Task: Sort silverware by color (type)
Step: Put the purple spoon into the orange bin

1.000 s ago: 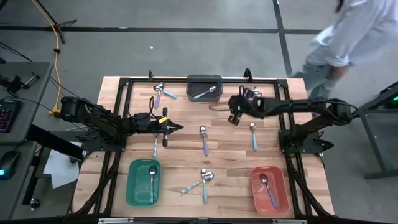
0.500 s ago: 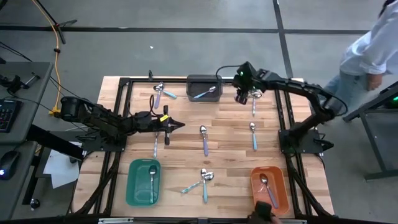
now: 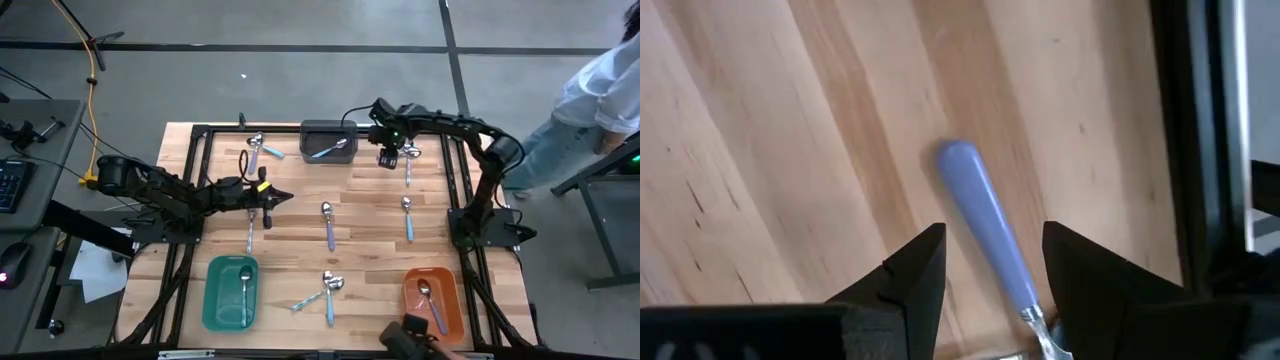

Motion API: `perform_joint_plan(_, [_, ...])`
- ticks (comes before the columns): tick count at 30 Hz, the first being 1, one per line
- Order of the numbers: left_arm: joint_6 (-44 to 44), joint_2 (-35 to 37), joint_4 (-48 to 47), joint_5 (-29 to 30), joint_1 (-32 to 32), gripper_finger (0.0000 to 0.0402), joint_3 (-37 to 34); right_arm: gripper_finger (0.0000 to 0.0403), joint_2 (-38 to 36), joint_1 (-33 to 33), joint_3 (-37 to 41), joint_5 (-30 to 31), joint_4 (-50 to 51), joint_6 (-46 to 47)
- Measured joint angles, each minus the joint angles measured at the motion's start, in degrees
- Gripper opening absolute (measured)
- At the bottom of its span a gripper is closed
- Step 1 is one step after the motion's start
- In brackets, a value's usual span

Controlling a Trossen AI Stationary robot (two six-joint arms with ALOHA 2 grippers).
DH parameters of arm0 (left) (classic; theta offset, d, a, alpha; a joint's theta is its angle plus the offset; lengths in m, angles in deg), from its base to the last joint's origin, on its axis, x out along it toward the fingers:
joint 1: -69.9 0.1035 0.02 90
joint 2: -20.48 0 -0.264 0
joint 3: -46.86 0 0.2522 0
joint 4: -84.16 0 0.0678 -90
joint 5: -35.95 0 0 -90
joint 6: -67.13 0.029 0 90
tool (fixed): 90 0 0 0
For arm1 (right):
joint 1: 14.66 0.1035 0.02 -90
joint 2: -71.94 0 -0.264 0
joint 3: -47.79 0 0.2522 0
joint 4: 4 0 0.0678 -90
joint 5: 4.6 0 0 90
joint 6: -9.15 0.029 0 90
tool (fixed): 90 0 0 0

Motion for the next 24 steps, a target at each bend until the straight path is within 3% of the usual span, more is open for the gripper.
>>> perform_joint_plan(9, [0.0, 0.0, -0.5, 0.0, -0.2, 0.0000, 0.0, 0.0154, 0.5, 0.3, 0.0, 0.0, 1.1, 0.0])
perform_joint_plan(18, [0.5, 0.0, -0.5, 0.0, -0.2, 0.0000, 0.0, 0.0154, 0.2, -0.2, 0.0, 7.8, 10.3, 0.2])
perform_joint_plan(24, [0.5, 0.0, -0.4, 0.0, -0.2, 0.0000, 0.0, 0.0150, 0.2, -0.2, 0.0, 6.7, 15.3, 7.8])
